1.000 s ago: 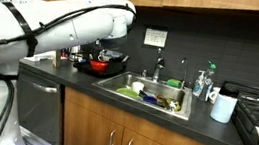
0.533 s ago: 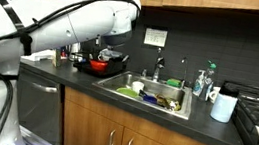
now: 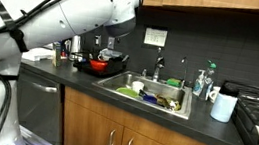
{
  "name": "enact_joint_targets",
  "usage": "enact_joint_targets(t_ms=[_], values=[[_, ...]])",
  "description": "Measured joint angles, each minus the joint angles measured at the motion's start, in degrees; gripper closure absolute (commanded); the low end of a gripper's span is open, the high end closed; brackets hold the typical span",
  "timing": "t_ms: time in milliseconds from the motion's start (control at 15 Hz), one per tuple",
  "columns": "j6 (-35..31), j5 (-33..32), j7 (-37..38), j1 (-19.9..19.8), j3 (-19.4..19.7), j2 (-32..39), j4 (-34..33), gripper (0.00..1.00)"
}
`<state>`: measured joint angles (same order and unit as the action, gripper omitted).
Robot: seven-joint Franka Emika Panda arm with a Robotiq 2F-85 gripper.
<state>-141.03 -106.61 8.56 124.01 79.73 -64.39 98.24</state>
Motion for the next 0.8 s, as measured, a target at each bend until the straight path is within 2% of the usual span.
enact_joint_targets(t_ms=[400, 800], values=[[0.52, 3.06, 0.41, -4.35, -1.5, 3.1, 2.2, 0.0], [4.87, 16.65, -0.61, -8.87, -6.34, 7.49, 3.22, 0.0]])
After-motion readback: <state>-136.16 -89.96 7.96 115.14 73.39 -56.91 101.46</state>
